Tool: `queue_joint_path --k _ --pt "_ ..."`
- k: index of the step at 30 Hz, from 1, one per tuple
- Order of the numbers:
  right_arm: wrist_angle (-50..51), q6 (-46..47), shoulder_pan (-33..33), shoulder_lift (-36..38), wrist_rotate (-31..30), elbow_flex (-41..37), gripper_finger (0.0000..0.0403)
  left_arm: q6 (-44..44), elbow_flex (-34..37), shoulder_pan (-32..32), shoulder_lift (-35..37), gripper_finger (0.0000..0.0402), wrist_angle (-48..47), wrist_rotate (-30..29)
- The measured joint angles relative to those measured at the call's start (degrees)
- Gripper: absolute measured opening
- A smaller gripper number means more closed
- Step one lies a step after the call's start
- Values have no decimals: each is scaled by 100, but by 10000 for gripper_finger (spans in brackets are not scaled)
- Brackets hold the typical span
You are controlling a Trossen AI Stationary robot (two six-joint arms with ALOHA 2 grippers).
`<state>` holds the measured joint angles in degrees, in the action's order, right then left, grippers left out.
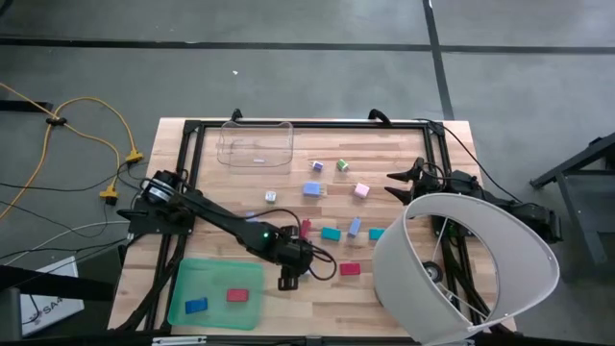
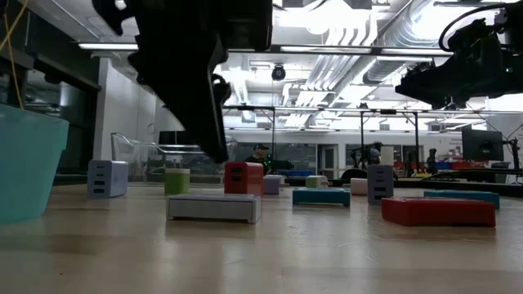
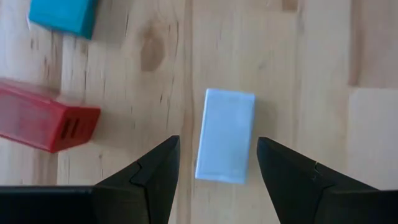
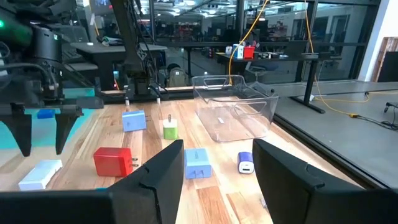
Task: Pick & Place Office items
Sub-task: Put the white digital clock into the green bin
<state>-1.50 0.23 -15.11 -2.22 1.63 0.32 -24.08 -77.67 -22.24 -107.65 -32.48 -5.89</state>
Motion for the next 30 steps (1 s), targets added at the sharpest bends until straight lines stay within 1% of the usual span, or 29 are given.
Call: queue_joint_path --k 14,26,30 --pt "-7 0 0 0 0 0 178 -4 4 0 -286 207 33 133" --pt "-4 0 -2 0 0 -1 178 -39 0 -58 -333 207 50 157" --pt "-4 0 0 0 0 0 178 -41 2 -95 -433 207 72 270"
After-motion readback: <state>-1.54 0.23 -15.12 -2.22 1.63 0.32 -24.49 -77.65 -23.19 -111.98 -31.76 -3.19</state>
